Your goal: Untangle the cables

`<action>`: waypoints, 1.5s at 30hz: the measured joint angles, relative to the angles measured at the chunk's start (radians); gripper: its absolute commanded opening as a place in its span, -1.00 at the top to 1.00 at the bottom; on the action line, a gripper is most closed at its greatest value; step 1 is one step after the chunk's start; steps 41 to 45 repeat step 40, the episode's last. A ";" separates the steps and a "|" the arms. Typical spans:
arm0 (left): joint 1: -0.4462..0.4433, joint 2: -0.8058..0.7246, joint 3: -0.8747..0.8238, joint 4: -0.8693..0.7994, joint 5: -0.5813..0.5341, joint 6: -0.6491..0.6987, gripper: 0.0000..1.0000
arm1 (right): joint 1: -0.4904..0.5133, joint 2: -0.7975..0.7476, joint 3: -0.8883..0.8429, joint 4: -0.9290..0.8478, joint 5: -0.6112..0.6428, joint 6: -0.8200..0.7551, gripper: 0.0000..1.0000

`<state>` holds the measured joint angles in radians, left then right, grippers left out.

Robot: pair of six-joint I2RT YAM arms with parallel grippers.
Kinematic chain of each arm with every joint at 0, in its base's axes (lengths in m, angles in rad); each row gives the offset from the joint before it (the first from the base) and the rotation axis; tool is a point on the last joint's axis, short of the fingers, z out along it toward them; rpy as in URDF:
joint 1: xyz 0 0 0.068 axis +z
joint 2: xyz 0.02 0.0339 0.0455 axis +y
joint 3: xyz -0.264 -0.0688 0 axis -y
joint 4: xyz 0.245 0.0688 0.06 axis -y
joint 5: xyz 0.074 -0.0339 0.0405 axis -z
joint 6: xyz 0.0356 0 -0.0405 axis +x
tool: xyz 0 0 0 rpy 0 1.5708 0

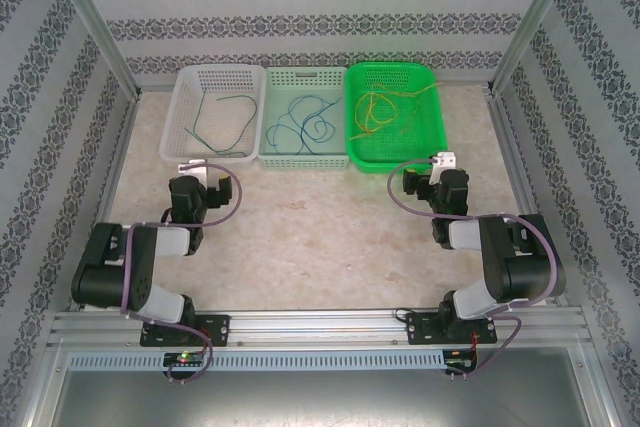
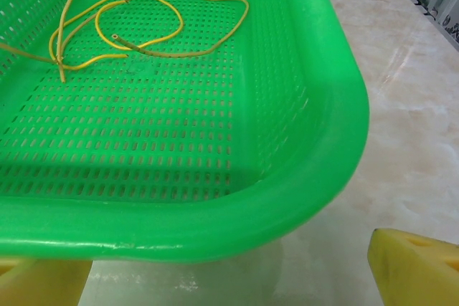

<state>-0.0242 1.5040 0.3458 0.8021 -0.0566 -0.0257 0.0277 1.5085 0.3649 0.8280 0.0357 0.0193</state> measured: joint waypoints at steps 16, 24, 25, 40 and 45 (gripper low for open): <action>0.000 0.061 0.055 0.014 0.027 0.004 -0.99 | 0.000 0.000 0.000 0.000 0.000 0.000 -0.96; 0.000 0.061 0.055 0.014 0.027 0.004 -0.99 | 0.000 0.000 0.000 0.000 0.000 0.000 -0.96; 0.000 0.061 0.055 0.014 0.027 0.004 -0.99 | 0.000 0.000 0.000 0.000 0.000 0.000 -0.96; 0.001 0.061 0.055 0.014 0.027 0.004 -0.99 | 0.000 0.000 0.000 0.000 0.000 0.000 -0.96; 0.001 0.061 0.055 0.014 0.027 0.004 -0.99 | 0.000 0.000 0.000 0.000 0.000 0.000 -0.96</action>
